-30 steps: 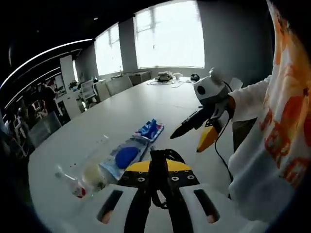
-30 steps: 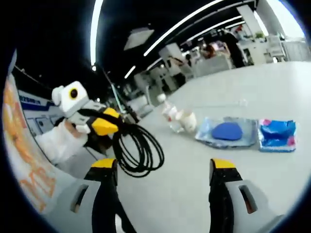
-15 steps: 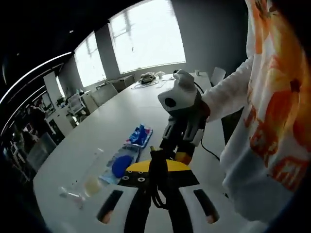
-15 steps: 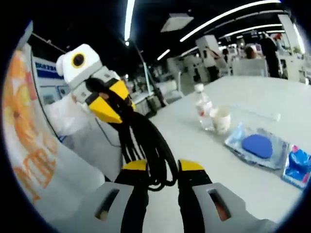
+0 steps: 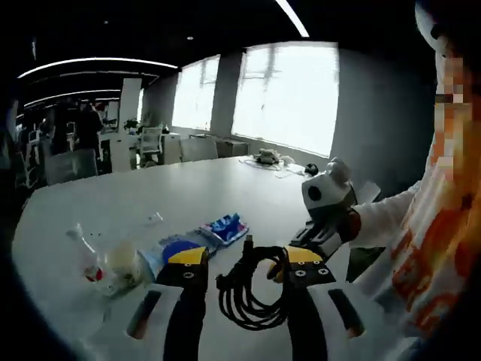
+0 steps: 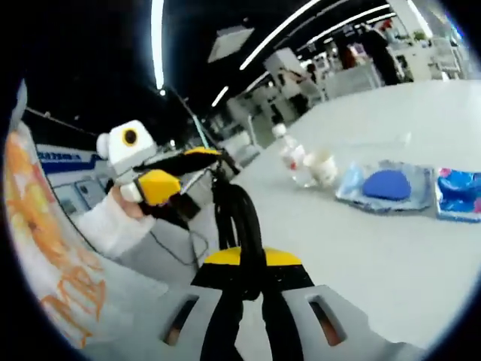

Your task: Arrange the tabletop items into an orderly group along one side of the table until the central work area is clear of visible clutter.

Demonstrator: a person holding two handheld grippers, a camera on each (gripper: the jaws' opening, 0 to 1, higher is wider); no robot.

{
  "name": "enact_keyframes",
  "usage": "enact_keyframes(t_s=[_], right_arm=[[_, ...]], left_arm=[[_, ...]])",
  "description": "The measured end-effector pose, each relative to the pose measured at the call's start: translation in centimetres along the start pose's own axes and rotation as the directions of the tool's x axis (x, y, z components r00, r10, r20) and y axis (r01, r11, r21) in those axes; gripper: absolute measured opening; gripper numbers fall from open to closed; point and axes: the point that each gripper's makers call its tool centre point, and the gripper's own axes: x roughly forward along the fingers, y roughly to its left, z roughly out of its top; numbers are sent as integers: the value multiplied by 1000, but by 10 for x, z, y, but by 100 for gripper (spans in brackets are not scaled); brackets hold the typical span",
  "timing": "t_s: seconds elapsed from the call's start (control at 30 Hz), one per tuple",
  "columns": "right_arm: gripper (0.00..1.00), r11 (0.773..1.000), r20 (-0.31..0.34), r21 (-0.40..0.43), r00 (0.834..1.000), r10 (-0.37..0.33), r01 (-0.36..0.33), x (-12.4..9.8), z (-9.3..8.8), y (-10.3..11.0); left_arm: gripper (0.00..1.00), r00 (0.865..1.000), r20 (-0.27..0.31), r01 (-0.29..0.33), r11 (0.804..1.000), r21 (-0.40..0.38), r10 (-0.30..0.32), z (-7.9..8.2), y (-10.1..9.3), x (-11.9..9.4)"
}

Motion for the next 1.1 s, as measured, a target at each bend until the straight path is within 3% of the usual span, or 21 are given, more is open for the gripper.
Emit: enact_keyframes(t_s=[0.07, 0.2, 0.3, 0.33, 0.47, 0.57, 0.73, 0.8, 0.87, 0.93, 1.1], right_arm=[[5, 998, 45, 53, 999, -20, 17, -9, 2, -7], [5, 994, 99, 90, 992, -75, 67, -27, 4, -22], [5, 985, 133, 144, 985, -111, 92, -40, 3, -33], [5, 979, 152, 179, 980, -128, 100, -45, 3, -39], [5, 961, 196, 255, 968, -156, 104, -62, 7, -51], [5, 943, 210, 317, 963, -171, 99, -70, 7, -62], [5, 899, 211, 416, 948, -240, 135, -79, 2, -92], [5, 889, 211, 435, 943, -257, 144, -83, 2, -104], [4, 880, 198, 446, 940, -276, 164, -85, 1, -117], [4, 871, 180, 454, 937, -298, 189, -87, -2, -129], [4, 836, 159, 499, 924, -346, 228, -93, -4, -162]], left_arm=[[57, 999, 28, -32, 999, -29, 33, -2, 6, -6], [76, 989, 9, -143, 987, -78, 144, -18, 27, -20], [97, 953, -55, -303, 948, -99, 299, -43, 57, -35], [100, 948, -54, -317, 943, -104, 313, -44, 59, -37], [100, 927, -84, -375, 916, -143, 366, -58, 71, -57], [100, 912, -142, -403, 905, -136, 384, -74, 78, -69], [100, 901, -149, -432, 872, -231, 407, -81, 84, -82], [100, 892, -175, -447, 867, -220, 416, -86, 85, -85], [100, 867, -253, -468, 876, -117, 429, -99, 87, -89], [100, 859, -295, -453, 889, -59, 418, -106, 84, -88], [100, 877, -292, -419, 905, -74, 382, -107, 79, -80]])
